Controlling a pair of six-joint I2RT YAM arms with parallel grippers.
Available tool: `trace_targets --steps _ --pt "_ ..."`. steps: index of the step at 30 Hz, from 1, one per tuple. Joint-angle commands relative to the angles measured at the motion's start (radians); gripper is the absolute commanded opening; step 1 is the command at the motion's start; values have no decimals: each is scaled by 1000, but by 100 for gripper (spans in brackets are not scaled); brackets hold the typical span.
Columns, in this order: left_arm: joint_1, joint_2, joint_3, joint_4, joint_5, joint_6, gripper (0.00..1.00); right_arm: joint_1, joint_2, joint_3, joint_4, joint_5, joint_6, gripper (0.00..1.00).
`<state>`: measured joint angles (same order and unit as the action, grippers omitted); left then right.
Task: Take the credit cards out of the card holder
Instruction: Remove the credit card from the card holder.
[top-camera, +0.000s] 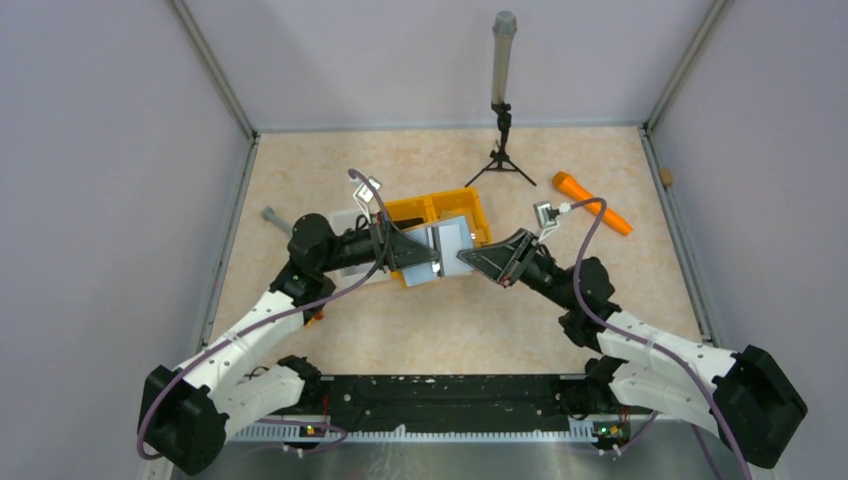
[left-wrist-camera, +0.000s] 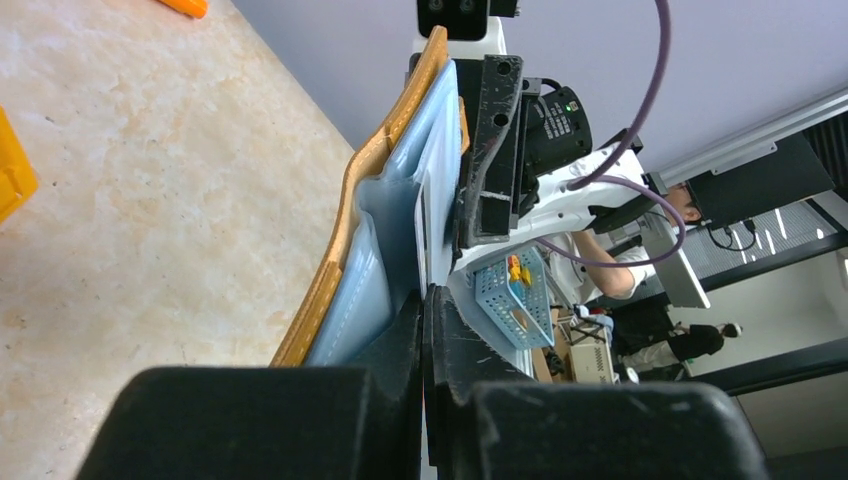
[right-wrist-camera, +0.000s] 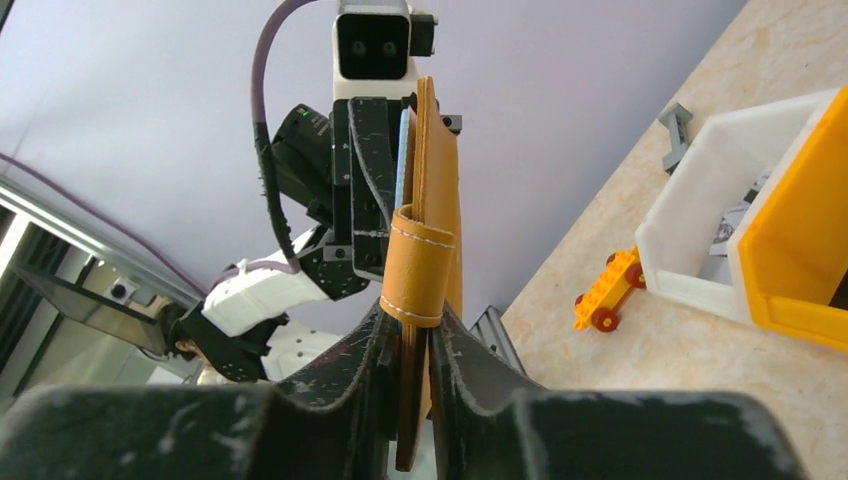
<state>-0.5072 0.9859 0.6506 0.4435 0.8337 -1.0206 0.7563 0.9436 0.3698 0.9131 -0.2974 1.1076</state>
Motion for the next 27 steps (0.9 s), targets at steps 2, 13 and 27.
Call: trace_targets --steps 2,13,27 --pt "-3 -15 -2 41 13 -10 0 -1 -22 -15 134 17 9 9" --pt "4 -26 -21 53 4 -23 0 -10 -79 -49 102 79 -8 7" --pt "73 -57 -34 -35 7 13 0 -25 -237 -66 -123 213 -100 0"
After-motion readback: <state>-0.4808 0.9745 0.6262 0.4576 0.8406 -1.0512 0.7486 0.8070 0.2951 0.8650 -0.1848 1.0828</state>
